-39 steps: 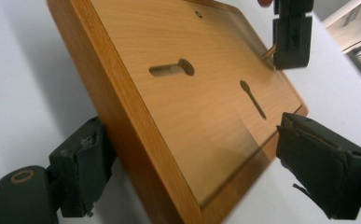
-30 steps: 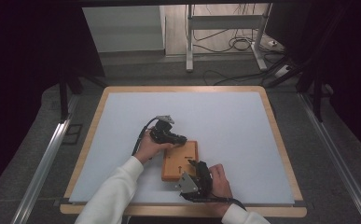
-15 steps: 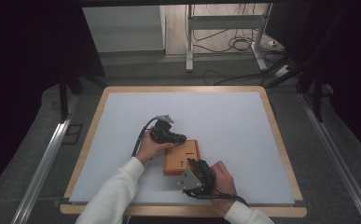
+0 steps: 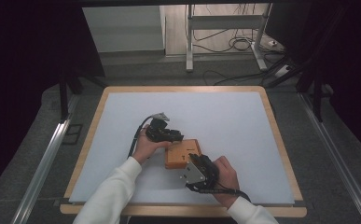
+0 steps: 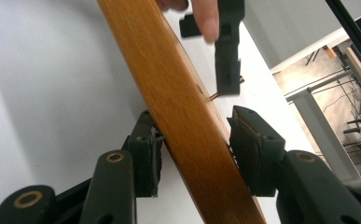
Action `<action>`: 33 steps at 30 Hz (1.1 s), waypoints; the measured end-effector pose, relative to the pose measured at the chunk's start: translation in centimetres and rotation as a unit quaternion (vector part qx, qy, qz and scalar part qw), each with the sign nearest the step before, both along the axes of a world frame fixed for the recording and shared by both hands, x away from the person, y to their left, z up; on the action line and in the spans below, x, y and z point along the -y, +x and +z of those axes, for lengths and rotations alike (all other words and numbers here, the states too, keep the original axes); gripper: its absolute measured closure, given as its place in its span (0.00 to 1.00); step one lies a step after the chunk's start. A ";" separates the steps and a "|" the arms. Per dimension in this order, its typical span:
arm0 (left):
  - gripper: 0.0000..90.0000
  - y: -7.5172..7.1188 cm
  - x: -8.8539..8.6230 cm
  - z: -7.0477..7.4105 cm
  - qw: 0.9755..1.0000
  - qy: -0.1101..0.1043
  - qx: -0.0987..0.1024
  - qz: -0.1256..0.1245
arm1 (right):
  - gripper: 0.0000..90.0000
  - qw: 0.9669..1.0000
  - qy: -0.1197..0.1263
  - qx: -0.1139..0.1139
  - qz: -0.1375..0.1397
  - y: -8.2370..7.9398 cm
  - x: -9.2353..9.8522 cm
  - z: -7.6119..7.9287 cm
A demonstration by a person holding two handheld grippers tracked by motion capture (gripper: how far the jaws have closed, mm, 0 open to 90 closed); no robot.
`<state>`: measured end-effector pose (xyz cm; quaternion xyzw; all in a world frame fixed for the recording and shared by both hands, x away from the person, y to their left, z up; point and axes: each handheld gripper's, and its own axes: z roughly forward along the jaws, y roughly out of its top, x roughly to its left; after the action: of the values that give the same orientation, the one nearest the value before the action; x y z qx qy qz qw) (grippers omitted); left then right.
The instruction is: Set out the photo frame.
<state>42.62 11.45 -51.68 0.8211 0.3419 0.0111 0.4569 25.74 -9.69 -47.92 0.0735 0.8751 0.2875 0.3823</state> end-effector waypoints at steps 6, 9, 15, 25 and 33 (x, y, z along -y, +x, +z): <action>0.56 -1.5 -2.8 1.2 0.999 0.004 0.029 0.036 | 0.61 1.000 0.002 -0.002 0.000 0.2 0.1 0.2; 0.53 -2.4 -3.8 1.2 0.999 0.010 0.032 0.040 | 0.61 1.000 0.003 -0.003 -0.001 0.2 0.1 0.2; 0.47 -4.8 -5.4 0.5 0.998 0.027 0.039 0.046 | 0.61 1.000 0.000 -0.003 0.002 0.4 0.1 0.4; 0.45 -7.8 -7.4 -0.6 0.997 0.040 0.043 0.043 | 0.63 0.999 -0.002 -0.031 0.004 1.5 0.1 1.7; 0.44 -9.0 -7.7 -0.7 0.997 0.044 0.047 0.037 | 0.66 0.998 -0.005 -0.057 0.004 3.0 0.0 3.1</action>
<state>33.65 19.20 -52.36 0.8261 0.3488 0.0817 0.4350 28.73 -9.69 -44.78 0.0845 0.8972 0.2795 0.3313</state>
